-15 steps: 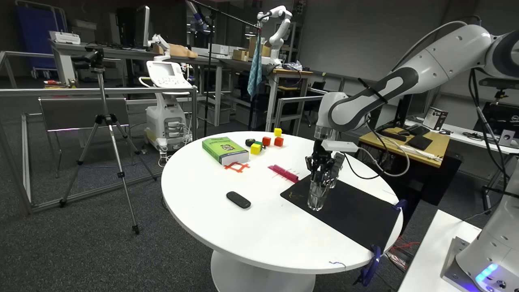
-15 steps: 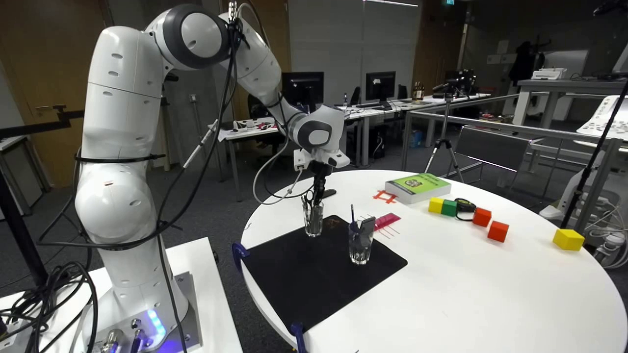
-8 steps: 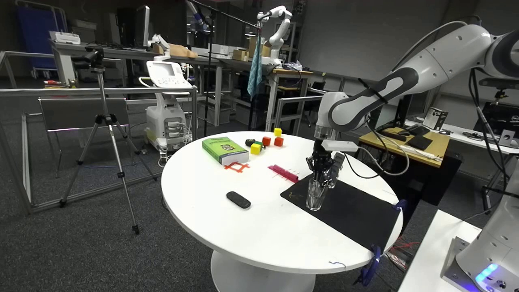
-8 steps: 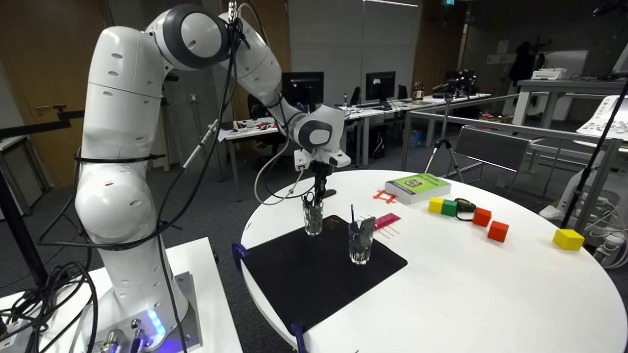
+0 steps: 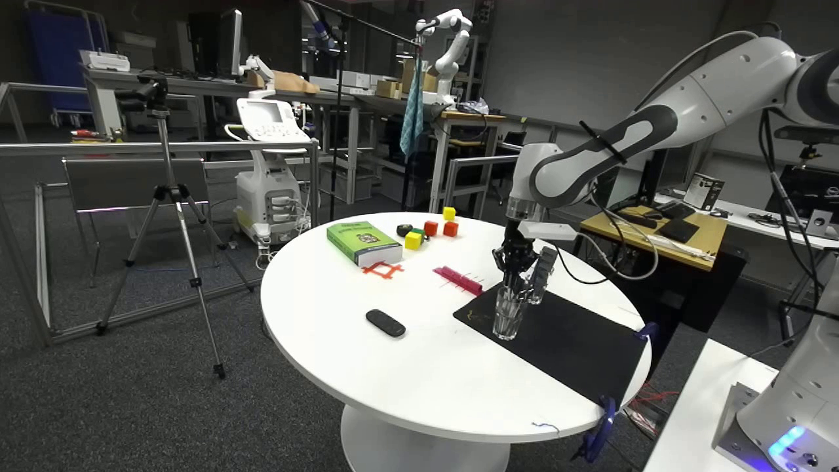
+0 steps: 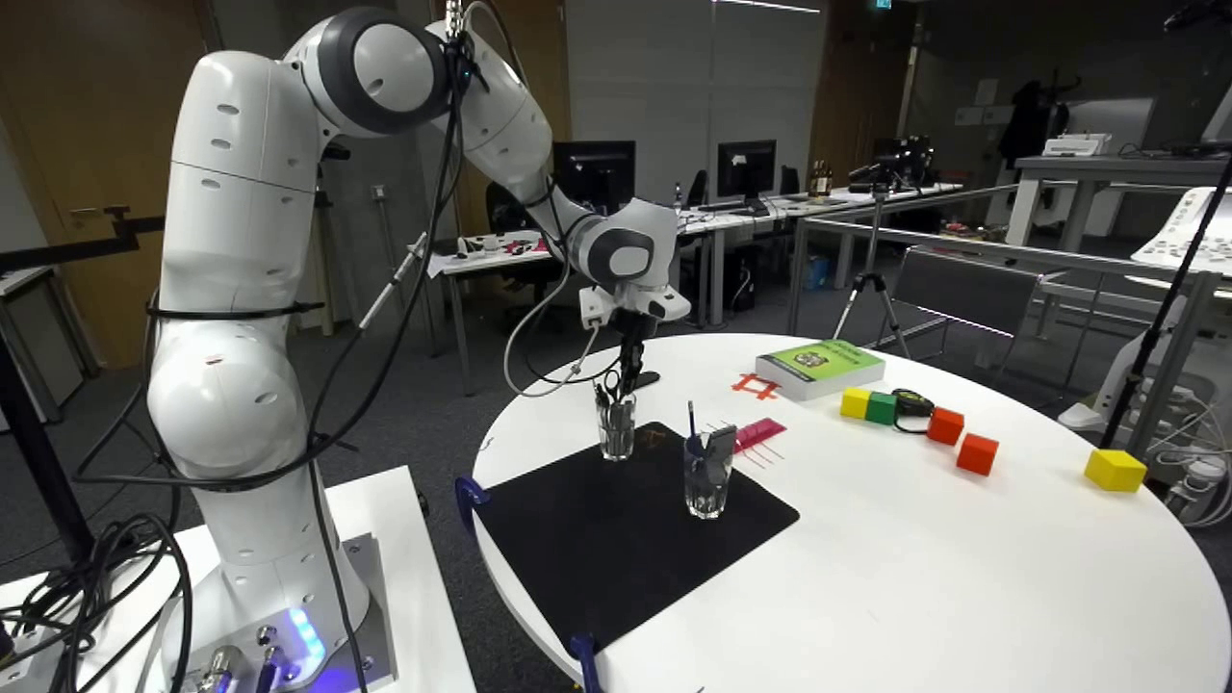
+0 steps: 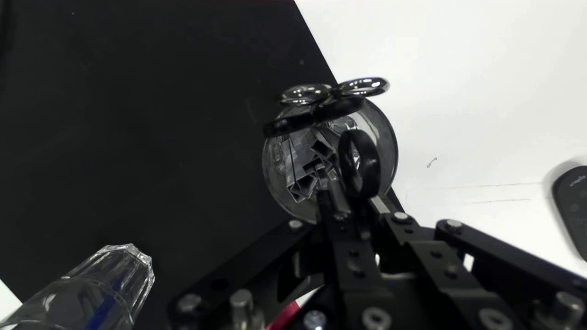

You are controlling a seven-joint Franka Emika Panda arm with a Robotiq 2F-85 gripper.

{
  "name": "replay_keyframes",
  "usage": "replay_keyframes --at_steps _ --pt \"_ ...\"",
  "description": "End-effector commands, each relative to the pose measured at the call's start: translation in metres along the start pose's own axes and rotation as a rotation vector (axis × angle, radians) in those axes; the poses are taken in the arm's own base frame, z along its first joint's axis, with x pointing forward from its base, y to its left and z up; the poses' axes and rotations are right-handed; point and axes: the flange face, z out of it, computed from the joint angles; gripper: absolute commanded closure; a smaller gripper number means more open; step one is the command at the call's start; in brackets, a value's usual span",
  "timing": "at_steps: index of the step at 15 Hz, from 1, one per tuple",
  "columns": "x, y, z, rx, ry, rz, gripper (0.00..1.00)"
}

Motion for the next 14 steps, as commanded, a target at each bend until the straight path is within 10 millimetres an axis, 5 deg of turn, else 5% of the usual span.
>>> replay_keyframes --at_steps 1,14 --pt "-0.002 -0.006 -0.022 -0.008 0.011 0.004 0.97" --pt "-0.029 -0.014 -0.085 -0.007 0.016 -0.046 0.97"
